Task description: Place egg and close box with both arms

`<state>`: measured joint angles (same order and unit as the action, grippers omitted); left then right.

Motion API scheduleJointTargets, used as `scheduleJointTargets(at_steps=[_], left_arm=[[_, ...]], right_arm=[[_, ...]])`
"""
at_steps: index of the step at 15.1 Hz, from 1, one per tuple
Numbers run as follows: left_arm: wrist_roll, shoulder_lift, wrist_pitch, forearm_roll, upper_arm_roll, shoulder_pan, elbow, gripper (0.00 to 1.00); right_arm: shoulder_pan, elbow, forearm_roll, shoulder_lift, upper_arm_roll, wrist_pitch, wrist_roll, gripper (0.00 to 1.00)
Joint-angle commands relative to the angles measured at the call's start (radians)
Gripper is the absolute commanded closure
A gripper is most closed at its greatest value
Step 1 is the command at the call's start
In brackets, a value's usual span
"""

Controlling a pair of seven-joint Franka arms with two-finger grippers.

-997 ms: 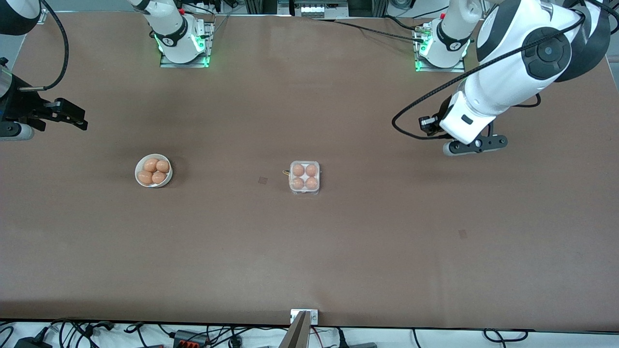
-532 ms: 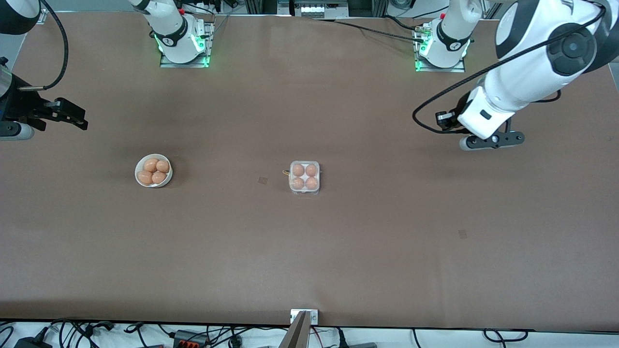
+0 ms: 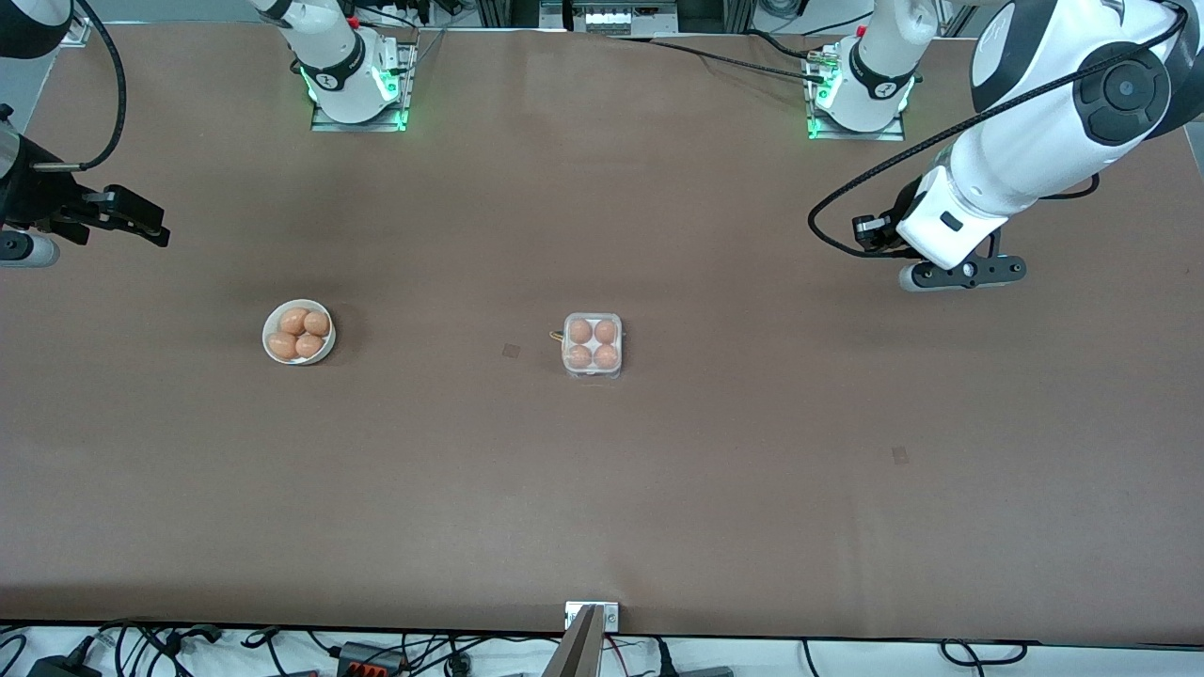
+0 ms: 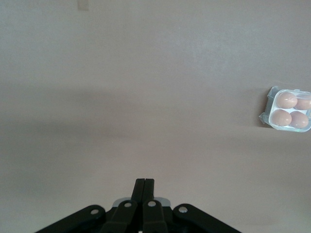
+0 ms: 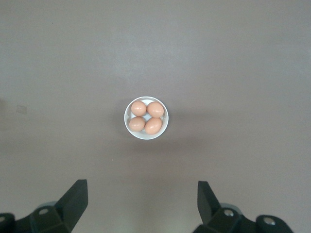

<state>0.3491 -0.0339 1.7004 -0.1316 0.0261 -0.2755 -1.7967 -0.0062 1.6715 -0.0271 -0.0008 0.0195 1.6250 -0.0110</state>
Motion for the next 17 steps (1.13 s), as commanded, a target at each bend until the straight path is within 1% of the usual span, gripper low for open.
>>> scheduleJointTargets(at_steps=[1,4,5,7,8,9,10,12,13,14,15,16,17], left_arm=[[-0.096,0.025,-0.013,0.015,0.003,0.038,-0.015,1.00],[-0.252,0.023,-0.016,0.015,0.015,0.128,-0.012,1.00],[-0.299,0.019,-0.016,0.015,0.050,0.139,-0.010,1.00],[-0.314,0.016,-0.018,0.018,0.067,0.144,-0.010,1.00],[-0.314,0.016,-0.018,0.029,0.069,0.144,-0.009,0.98],[-0.312,0.017,-0.018,0.068,0.066,0.145,-0.009,0.97],[-0.308,0.019,-0.018,0.105,0.054,0.145,-0.009,0.97],[-0.285,0.022,-0.024,0.127,0.025,0.147,-0.009,0.95],[-0.276,0.017,-0.024,0.142,0.018,0.151,0.002,0.80],[-0.278,0.008,-0.025,0.151,0.020,0.156,0.022,0.59],[-0.283,-0.001,-0.025,0.152,0.021,0.165,0.039,0.27],[-0.288,-0.003,-0.025,0.152,0.023,0.170,0.054,0.00],[-0.280,-0.010,-0.024,0.149,0.023,0.173,0.075,0.00]], right_arm=[[0.005,0.031,0.015,-0.042,0.007,-0.005,0.013,0.00],[0.005,0.059,0.016,-0.067,0.007,0.002,0.016,0.00],[0.005,0.059,0.016,-0.067,0.007,0.003,0.016,0.00],[0.005,0.059,0.016,-0.065,0.007,0.006,0.016,0.00],[0.005,0.059,0.016,-0.065,0.005,0.006,0.017,0.00],[0.005,0.059,0.016,-0.062,0.005,0.006,0.017,0.00],[0.008,0.057,0.015,-0.059,0.002,0.006,0.017,0.00],[0.009,0.051,0.012,-0.057,0.000,0.004,0.016,0.00],[0.009,0.050,0.012,-0.057,-0.001,0.004,0.016,0.00],[0.009,0.050,0.012,-0.056,-0.001,0.006,0.016,0.00],[0.009,0.050,0.012,-0.054,-0.001,0.006,0.016,0.00],[0.008,0.050,0.012,-0.048,-0.001,0.010,0.016,0.00],[0.005,0.050,0.012,-0.048,-0.001,0.013,0.016,0.00]])
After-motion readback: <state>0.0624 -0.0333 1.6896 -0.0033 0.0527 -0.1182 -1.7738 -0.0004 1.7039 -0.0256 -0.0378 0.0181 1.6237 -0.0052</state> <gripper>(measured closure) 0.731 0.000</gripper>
